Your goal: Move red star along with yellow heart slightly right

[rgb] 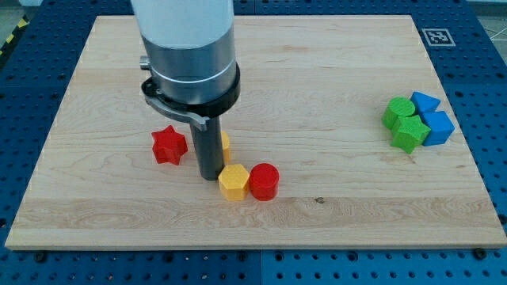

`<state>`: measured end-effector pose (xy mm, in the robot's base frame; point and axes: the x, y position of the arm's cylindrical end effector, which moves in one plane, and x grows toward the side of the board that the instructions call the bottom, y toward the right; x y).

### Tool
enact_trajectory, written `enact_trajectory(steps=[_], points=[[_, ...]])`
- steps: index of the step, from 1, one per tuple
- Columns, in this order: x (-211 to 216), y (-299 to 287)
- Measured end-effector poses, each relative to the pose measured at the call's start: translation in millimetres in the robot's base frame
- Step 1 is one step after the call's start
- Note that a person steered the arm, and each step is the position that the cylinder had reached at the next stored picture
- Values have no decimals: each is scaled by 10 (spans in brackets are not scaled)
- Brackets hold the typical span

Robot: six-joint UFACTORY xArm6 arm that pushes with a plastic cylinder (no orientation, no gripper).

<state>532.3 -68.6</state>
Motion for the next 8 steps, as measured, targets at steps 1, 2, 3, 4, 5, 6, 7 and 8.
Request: enact_trajectory(steps=[1, 2, 3, 4, 5, 6, 7, 8], points=[[0, -403], [-18, -813], [-254, -1177], [-463, -1198], [-526, -995], [-526, -750], [-526, -542], [-526, -376]])
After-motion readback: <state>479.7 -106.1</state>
